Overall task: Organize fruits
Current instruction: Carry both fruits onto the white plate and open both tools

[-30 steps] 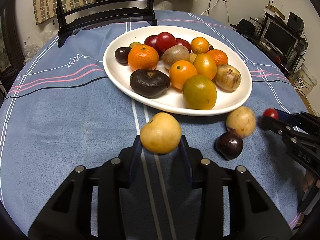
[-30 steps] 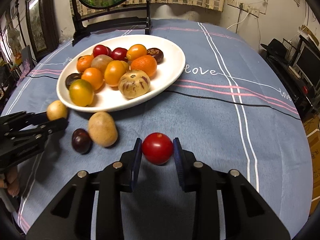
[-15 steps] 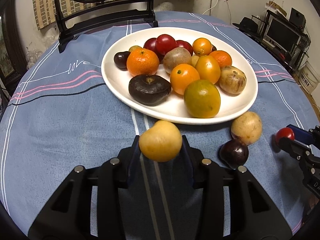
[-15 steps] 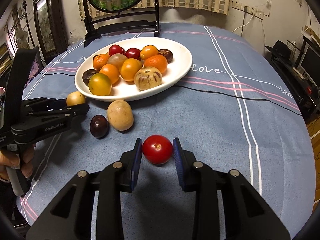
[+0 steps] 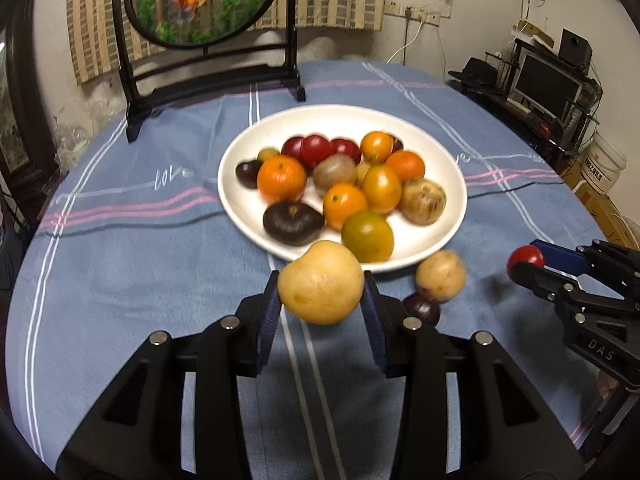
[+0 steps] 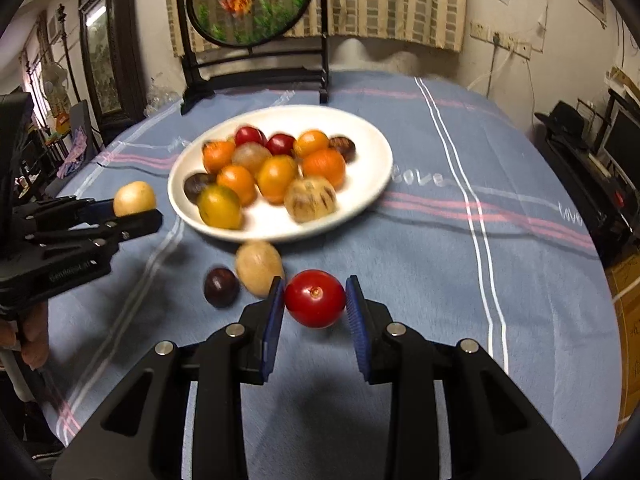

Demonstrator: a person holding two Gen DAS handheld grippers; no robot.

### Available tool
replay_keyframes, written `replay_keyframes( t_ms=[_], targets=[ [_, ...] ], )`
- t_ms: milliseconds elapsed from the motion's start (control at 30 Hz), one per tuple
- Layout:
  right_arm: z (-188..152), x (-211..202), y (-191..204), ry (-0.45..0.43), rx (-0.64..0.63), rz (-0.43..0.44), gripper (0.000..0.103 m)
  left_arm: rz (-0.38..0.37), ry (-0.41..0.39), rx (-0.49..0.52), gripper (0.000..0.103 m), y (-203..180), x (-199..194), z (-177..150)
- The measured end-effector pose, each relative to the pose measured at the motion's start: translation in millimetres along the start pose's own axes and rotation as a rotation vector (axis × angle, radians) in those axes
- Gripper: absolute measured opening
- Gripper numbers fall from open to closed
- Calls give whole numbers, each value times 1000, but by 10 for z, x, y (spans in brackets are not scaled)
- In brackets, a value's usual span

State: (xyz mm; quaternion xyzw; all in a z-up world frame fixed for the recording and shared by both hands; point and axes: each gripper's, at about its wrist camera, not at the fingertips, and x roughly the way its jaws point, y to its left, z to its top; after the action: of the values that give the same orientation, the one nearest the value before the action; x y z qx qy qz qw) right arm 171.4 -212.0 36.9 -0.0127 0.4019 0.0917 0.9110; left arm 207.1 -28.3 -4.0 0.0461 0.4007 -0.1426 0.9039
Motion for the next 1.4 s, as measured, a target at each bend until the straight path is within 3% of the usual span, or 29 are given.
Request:
replay_keyframes(
  t_ms=[267, 533, 833, 1067, 1167, 1200, 1267, 1400],
  targets=[
    [516, 70, 74, -82, 1, 43, 32, 22, -16, 7, 40, 18, 93, 387],
    [1003, 634, 110, -47, 18, 30, 32, 59, -12, -47, 40, 160, 409, 774],
    [1184, 1068, 99, 15, 26, 7, 32, 77, 11, -65, 40, 207, 712, 979],
    [1224, 1209, 32, 42, 97, 48, 36, 108, 30, -110, 41, 300, 886, 1020],
    [1202, 1179, -25, 49, 142, 52, 39, 111, 10, -138, 61, 350, 837, 1015],
    [1191, 1156, -48, 43, 145, 47, 48, 122, -7, -141, 69, 357, 794, 1010],
    [1156, 1058, -109, 9, 168, 33, 60, 120, -31, -143, 73, 368, 712, 1006],
    [1066, 897, -201, -18, 194, 46, 60, 113, -54, -141, 83, 343, 569, 959]
  ],
)
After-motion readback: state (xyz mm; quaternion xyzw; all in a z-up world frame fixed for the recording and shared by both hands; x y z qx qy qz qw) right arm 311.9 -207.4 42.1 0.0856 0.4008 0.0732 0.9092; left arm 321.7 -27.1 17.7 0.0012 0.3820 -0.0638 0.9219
